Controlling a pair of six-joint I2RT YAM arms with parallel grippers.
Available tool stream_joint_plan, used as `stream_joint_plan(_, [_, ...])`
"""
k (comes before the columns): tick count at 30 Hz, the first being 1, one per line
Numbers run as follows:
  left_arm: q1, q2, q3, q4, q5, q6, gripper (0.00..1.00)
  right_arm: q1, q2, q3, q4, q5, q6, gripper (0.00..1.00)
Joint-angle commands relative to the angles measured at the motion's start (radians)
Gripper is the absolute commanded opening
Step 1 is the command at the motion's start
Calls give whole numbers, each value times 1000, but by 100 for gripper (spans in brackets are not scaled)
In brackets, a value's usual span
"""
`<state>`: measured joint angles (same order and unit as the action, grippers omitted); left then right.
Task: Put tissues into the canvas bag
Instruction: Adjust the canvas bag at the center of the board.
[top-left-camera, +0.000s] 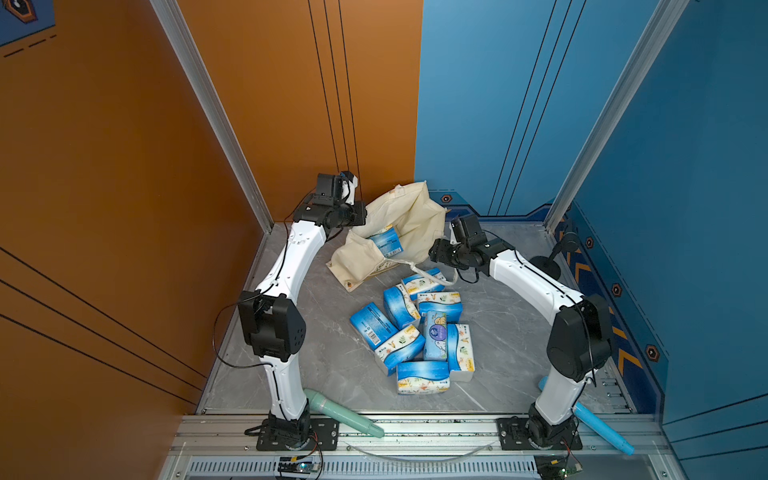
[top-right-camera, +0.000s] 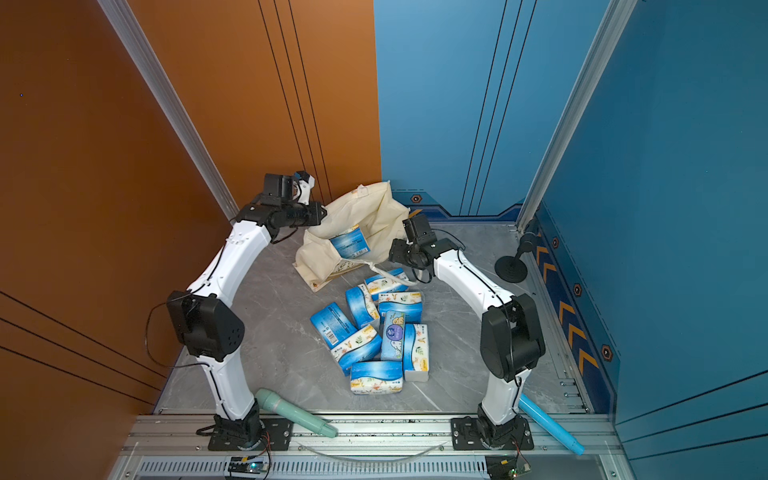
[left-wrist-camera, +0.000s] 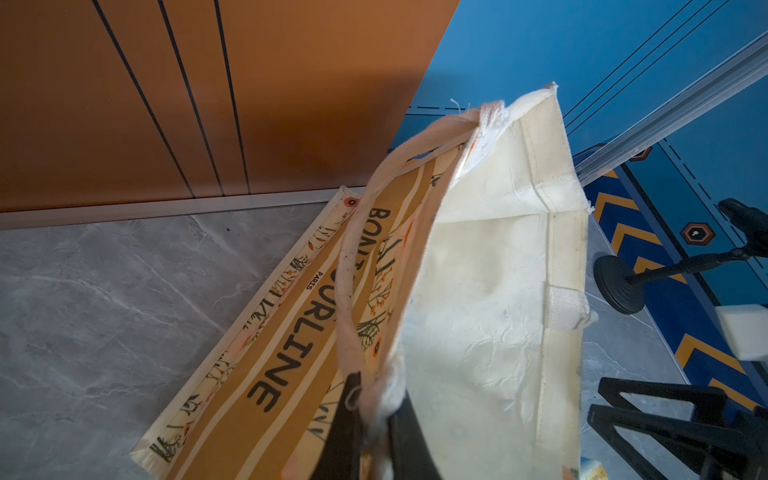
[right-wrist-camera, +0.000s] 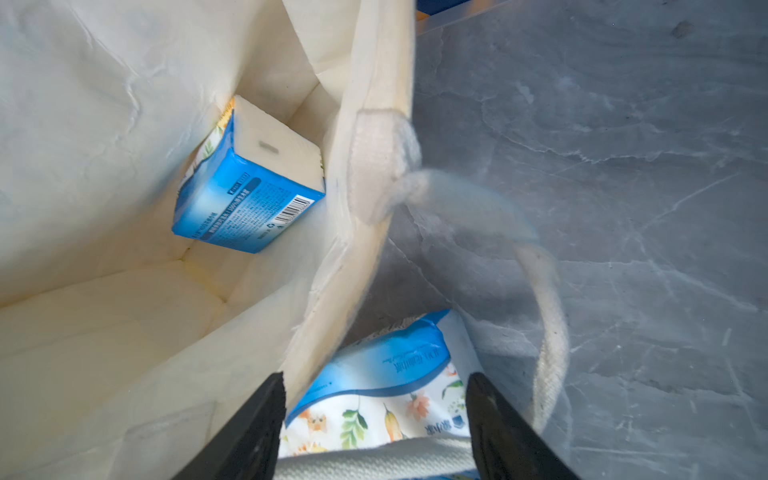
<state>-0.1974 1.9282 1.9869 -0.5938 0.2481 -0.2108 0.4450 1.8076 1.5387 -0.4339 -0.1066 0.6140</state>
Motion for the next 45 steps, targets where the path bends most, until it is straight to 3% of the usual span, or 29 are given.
stream_joint_plan(1, [3,23,22,13,26,2,0,-3,36,-5,78,-67,64,70])
stream_joint_plan(4, [4,22,23,6,22,10,0,-5,43,-19,129,-76,92,68])
stream_joint_plan(7, [4,20,24,1,20,14,0,-10,80,5,132,-65,103,60])
stream_joint_plan(14, [-4,-3,27,-26,-35,40,0,22,45,30,133,8,69,0])
stream_joint_plan(21, [-43,-105,4,-30,-277,117,0,150,-116,189,-20,162,-116,0])
stream_joint_plan(25, [-85,-134,10,-34,-426,182,0,167,-144,228,-93,175,-131,0])
stream_joint_plan(29, [-122,-131,12,-34,-527,226,0,149,-152,159,-109,199,-108,0])
stream_joint_plan(38, [-135,-49,38,-31,-640,271,0,42,-146,23,-109,168,-73,0])
stream_joint_plan(45, [-106,3,40,-32,-638,254,0,23,-139,-2,-111,134,-76,0])
